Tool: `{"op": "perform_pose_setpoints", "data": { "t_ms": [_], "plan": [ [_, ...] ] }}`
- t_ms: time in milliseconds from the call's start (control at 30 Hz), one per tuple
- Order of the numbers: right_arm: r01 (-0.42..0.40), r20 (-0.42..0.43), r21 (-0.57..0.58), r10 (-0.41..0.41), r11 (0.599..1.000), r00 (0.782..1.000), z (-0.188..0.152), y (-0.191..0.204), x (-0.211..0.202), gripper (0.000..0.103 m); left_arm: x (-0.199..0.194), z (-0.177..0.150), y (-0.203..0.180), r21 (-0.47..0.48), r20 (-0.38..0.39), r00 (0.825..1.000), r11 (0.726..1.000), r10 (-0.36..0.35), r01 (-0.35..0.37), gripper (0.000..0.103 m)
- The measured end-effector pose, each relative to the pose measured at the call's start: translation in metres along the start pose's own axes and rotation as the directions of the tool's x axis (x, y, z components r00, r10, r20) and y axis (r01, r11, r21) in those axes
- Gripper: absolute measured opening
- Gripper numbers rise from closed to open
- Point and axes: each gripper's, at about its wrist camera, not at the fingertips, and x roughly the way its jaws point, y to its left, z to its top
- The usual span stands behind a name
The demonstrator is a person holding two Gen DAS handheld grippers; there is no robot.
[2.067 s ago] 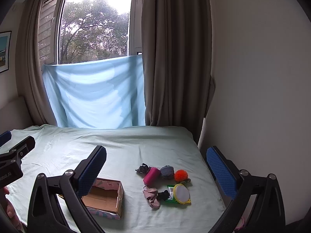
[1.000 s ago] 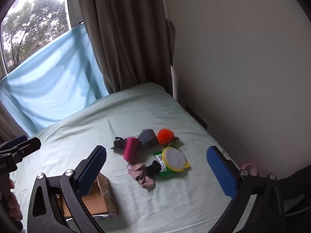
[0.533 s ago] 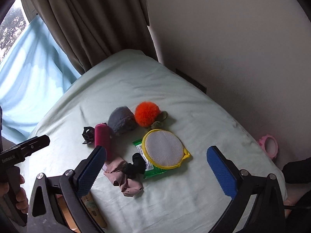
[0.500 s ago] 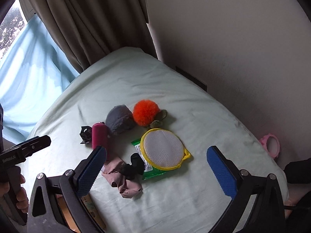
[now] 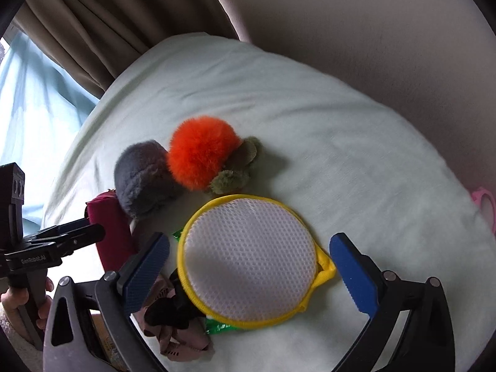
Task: Organize soft objects
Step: 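Grasp the pink pouch with the left tool while the right grasps the mesh pad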
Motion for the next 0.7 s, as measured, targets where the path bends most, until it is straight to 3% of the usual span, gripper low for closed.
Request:
{"op": "perform_pose_setpoints", "data": {
  "t_ms": [100, 233, 400, 533, 700],
  "plan": [
    [-0.017, -0.021, 0.022, 0.017, 1.0, 1.0, 0.0, -0.005, 0.016, 0.094, 0.016, 0.001, 0.0, 0.009, -0.037, 0.999, 1.0, -0.006, 0.006, 0.077],
    [-0.042, -0.041, 0.05, 0.044, 0.998, 0.998, -0.004, -0.011, 0.03, 0.092, 0.031, -0.002, -0.004, 0.029, -0.073, 0.997, 1.0, -0.004, 0.006, 0.065],
    [-0.046, -0.029, 0.042, 0.047, 0.998, 0.998, -0.009, -0.013, 0.026, 0.087, 0.038, -0.001, -0.012, 0.056, -0.072, 0.996, 0.998, 0.047, -0.043, 0.056],
    [-0.047, -0.036, 0.035, 0.049, 0.998, 0.998, -0.008, -0.016, 0.029, 0.081, 0.037, 0.0, -0.009, 0.035, -0.057, 0.996, 0.998, 0.063, -0.062, 0.043],
    [-0.038, -0.032, 0.018, 0.038, 0.999, 0.999, -0.012, -0.011, 0.027, 0.065, 0.023, -0.008, -0.007, -0.006, -0.037, 0.997, 0.998, 0.061, -0.061, 0.036]
  ]
}}
